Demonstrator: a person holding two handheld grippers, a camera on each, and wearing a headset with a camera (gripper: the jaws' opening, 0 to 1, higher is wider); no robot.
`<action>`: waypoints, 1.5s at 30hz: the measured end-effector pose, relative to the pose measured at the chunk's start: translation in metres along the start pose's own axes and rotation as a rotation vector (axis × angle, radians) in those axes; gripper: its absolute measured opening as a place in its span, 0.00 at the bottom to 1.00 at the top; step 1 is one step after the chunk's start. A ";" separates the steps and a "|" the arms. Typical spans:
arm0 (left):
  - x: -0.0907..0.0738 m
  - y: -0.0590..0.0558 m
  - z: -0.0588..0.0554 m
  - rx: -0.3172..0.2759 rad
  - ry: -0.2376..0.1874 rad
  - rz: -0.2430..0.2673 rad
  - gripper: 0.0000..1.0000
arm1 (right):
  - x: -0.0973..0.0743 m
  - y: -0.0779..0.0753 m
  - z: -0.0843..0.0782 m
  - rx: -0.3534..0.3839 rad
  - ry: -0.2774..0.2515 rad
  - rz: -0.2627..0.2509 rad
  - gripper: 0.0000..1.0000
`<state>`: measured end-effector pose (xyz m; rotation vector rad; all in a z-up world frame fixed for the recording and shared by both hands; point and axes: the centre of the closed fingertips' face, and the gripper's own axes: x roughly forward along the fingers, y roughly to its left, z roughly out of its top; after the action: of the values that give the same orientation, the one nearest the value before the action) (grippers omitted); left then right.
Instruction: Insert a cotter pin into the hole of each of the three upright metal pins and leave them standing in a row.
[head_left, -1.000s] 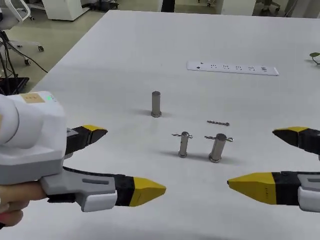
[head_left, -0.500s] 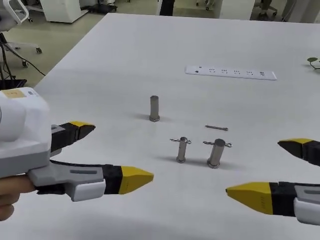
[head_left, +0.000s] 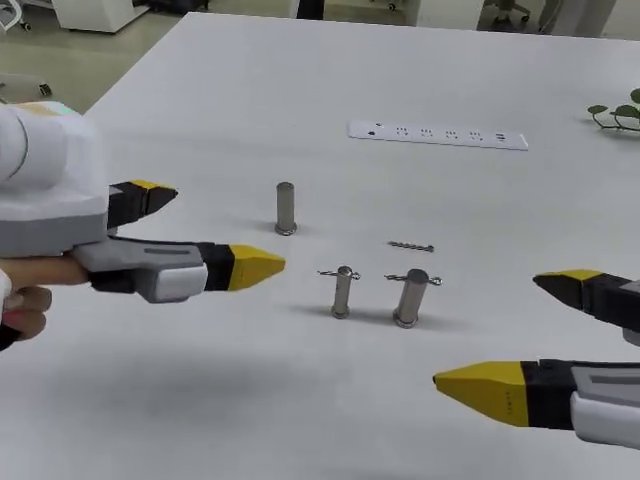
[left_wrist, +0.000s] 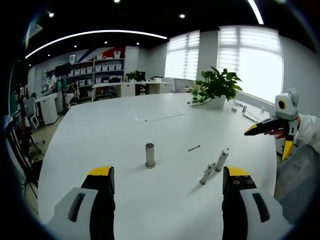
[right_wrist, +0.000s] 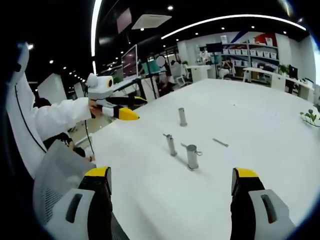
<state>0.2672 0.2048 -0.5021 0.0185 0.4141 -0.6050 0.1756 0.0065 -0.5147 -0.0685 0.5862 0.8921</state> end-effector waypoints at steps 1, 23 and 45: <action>0.004 0.003 0.000 -0.003 0.001 0.005 0.86 | 0.001 0.001 -0.001 -0.001 0.004 0.003 0.98; 0.090 0.028 -0.021 0.028 0.102 -0.007 0.49 | 0.006 0.009 -0.009 0.018 0.053 0.054 0.94; 0.123 0.042 -0.013 -0.044 0.029 -0.018 0.22 | 0.003 0.003 -0.008 0.132 0.013 0.105 0.92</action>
<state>0.3768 0.1744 -0.5656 -0.0190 0.4562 -0.6140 0.1711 0.0083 -0.5220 0.0762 0.6637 0.9534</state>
